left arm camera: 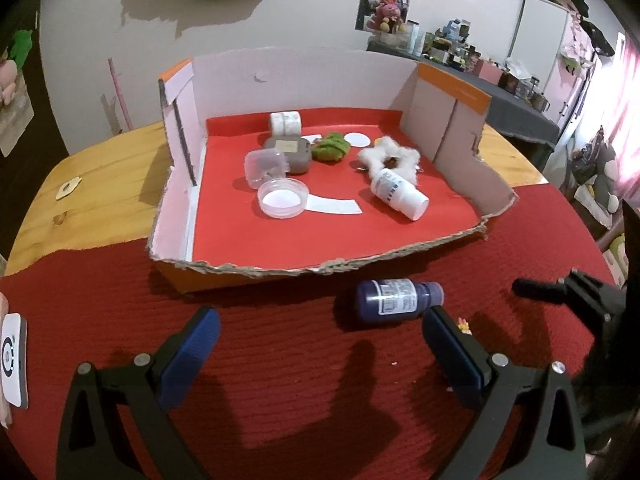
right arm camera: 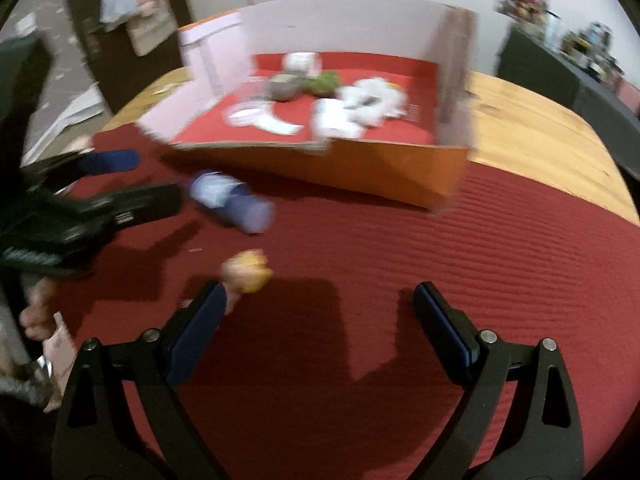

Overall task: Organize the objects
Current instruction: 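Grasp the pink figurine with the right tool while the left tool grasps the dark blue bottle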

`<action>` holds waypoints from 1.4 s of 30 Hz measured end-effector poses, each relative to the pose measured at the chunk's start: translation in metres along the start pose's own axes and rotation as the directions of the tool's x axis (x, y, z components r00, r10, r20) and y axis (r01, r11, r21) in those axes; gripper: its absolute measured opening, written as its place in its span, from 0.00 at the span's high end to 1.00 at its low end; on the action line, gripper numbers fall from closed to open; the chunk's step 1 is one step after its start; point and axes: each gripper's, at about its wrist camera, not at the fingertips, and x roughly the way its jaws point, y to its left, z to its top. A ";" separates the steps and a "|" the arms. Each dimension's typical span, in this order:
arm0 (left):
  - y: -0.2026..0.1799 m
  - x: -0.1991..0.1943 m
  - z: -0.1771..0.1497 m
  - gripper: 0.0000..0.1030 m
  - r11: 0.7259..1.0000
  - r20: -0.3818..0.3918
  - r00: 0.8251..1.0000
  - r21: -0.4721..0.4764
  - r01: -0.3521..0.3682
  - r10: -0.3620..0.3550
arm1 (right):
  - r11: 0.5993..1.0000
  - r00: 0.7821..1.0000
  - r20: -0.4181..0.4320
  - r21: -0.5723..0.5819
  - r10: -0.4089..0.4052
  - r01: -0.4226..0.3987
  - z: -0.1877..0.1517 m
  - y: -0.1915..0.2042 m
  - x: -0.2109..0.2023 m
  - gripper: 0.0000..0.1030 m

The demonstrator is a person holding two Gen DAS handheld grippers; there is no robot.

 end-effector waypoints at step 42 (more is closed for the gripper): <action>-0.032 0.041 0.004 0.25 0.999 -0.041 0.999 0.030 -0.022 0.023 | 0.996 0.998 0.018 -0.072 -0.055 0.056 0.010 -0.007 0.017 0.70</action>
